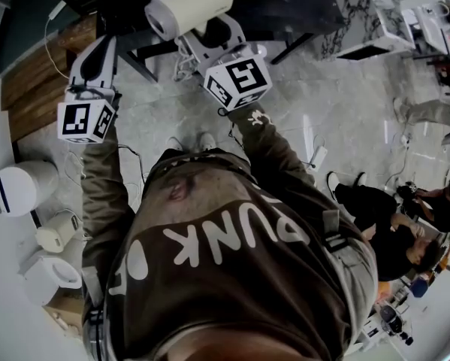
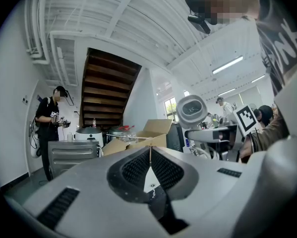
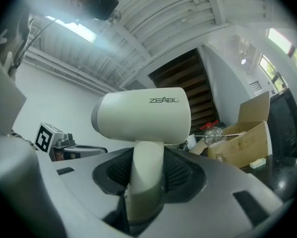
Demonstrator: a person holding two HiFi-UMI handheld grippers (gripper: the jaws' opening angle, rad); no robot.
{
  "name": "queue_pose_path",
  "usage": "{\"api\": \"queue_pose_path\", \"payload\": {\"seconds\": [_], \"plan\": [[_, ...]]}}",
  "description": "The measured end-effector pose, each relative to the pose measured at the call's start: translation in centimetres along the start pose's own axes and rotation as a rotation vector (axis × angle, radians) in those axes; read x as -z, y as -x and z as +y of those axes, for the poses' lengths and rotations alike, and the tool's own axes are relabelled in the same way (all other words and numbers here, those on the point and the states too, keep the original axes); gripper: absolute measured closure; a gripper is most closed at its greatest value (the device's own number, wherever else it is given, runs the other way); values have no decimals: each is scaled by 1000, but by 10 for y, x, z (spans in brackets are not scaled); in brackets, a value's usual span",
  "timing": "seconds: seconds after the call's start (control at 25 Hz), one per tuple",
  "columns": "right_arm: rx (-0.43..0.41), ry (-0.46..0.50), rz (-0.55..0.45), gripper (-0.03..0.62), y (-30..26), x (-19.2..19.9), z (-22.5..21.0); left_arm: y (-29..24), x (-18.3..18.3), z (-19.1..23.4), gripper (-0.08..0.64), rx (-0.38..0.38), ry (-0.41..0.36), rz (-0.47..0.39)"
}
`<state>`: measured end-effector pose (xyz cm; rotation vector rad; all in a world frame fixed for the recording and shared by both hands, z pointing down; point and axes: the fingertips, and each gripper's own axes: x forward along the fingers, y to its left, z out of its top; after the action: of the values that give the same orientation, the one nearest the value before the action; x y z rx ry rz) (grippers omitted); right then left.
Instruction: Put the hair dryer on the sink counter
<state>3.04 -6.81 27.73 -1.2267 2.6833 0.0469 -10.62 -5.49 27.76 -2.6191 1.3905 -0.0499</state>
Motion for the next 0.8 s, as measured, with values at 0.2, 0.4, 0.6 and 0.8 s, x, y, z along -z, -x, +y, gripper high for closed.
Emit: {"api": "queue_pose_path", "payload": {"seconds": [0.2,0.4,0.6,0.8], "plan": [[-19,-1,3,431,4,-4,-15,-15,-3,-11,551,-26,-23,10],[-11,-18,17,431,-8,3,-28,-32,5,-3,552,-34,-22,23],[4,-33,44,431,-42,25,-47,-60,27,26,552,-37,-9,32],[19,-37,87,431,-101,56,-66,-97,60,80,552,-33,-9,38]]}}
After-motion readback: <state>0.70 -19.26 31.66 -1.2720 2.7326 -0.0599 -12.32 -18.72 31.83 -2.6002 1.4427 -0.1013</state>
